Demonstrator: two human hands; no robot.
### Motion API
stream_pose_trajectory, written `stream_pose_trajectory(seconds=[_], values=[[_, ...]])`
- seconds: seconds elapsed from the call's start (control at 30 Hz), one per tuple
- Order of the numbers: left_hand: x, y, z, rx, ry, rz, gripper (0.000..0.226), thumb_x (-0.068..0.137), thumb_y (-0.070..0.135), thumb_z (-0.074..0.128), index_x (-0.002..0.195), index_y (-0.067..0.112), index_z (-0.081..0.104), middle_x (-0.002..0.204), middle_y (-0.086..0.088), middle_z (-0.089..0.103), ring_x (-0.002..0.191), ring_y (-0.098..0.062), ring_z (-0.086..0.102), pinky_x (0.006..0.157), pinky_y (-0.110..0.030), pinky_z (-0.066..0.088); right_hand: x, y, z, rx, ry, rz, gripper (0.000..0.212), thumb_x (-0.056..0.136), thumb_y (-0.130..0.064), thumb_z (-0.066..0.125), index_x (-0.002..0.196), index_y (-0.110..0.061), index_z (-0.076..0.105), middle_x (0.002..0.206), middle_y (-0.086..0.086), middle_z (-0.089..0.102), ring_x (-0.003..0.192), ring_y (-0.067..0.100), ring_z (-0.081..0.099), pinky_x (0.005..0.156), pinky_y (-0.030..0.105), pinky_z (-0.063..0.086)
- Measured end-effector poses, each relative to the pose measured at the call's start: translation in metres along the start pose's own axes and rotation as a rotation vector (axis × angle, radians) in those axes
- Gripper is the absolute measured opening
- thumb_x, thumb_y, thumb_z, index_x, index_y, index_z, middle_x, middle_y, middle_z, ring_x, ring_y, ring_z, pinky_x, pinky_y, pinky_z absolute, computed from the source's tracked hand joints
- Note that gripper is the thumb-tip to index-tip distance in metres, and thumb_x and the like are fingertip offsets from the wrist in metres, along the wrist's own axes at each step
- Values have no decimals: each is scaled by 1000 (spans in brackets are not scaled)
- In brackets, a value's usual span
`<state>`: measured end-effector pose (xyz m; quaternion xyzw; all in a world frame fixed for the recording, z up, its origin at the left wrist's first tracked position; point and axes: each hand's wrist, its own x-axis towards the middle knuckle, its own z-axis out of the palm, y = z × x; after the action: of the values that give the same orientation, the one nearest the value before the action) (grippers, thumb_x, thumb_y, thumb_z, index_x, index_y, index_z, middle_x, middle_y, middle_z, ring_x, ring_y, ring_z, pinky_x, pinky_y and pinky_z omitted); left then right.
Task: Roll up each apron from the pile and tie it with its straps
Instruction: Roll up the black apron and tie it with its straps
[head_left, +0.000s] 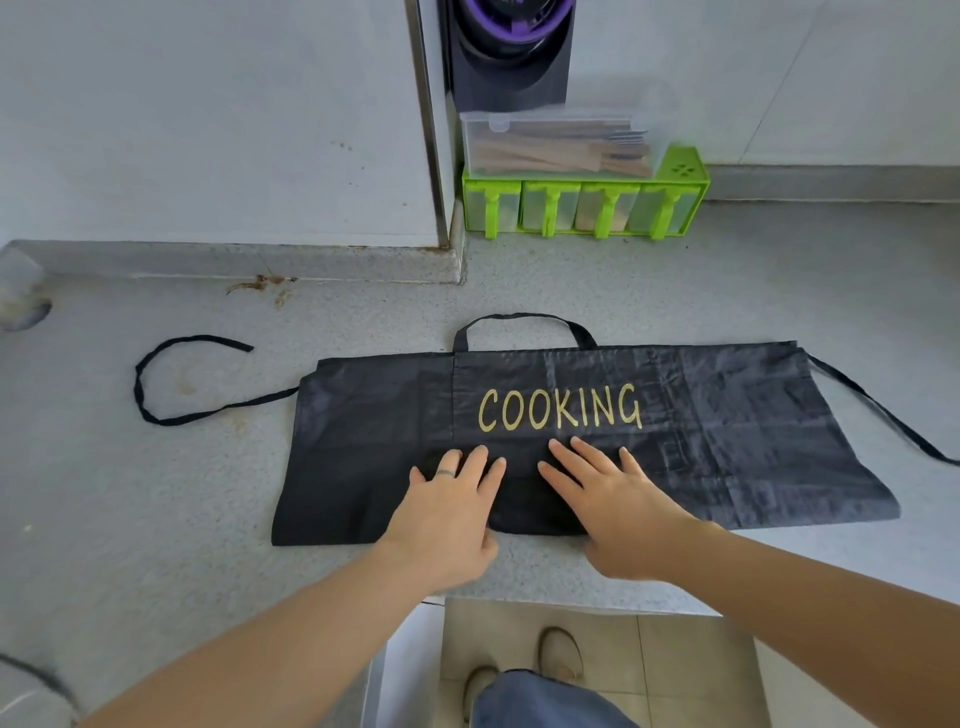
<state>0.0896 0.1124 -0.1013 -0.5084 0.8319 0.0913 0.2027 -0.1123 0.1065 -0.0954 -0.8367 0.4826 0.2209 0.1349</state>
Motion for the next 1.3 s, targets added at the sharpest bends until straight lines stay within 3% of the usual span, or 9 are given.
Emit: stream_pose_trajectory(seconds=[0.1,0.23,0.47,0.67,0.77,0.9,1.03,1.17,1.3], values=[[2,4,-3,3,28,-16,72,94,43,37,152,13,7,155,-9,15,138,-31,24,103,-52,40,3,-1,7,14,115,-5,78,86,-21,60,151,-16,17,159,8,9,146,29,9,113,56,19],[9,13,-7,80,58,-63,77,93,32,50,151,5,7,145,-12,24,126,-32,37,91,-43,46,11,4,14,22,260,42,78,39,-26,93,113,-16,69,120,6,66,109,26,64,81,49,54],[5,1,-4,46,-69,-145,75,97,25,39,151,9,-9,159,-15,-12,141,-29,17,106,-39,32,-4,12,4,-104,92,175,95,85,2,60,151,-10,-7,159,11,-6,147,28,-1,116,52,13],[15,-22,-44,-198,-353,-89,51,101,30,26,149,13,26,158,-11,17,137,-29,30,111,-45,26,-6,25,-17,-16,-45,137,70,91,5,47,151,-8,13,157,10,13,144,24,19,116,43,23],[20,-39,-70,-425,-558,-77,28,96,23,33,87,9,56,92,-7,55,76,-15,47,69,-29,36,-5,40,-48,184,-302,82,47,90,3,35,134,-11,46,121,8,55,99,19,53,84,30,44],[24,-50,-87,-360,-710,-105,36,92,29,44,123,14,55,118,-5,55,110,-21,52,91,-32,40,0,61,-80,258,-705,139,32,89,-11,56,120,-18,52,101,2,55,91,19,50,65,22,41],[49,-61,-71,-450,-536,-109,18,83,21,51,68,18,41,70,3,45,58,-11,40,51,-25,26,20,81,-81,123,-611,241,37,84,-14,62,119,-14,54,91,-1,52,88,20,53,62,22,42],[63,-62,-55,-297,-283,-47,8,88,19,47,81,16,47,77,4,47,69,-12,45,54,-24,30,30,91,-49,49,-339,362,5,84,-9,51,84,-13,54,79,-1,50,70,15,51,55,21,39],[61,-58,-38,-107,9,-9,15,97,26,35,91,17,46,72,8,40,73,-15,45,55,-27,28,23,97,-31,137,-163,370,12,87,-24,49,97,-18,52,88,-1,51,83,20,54,71,28,44]])
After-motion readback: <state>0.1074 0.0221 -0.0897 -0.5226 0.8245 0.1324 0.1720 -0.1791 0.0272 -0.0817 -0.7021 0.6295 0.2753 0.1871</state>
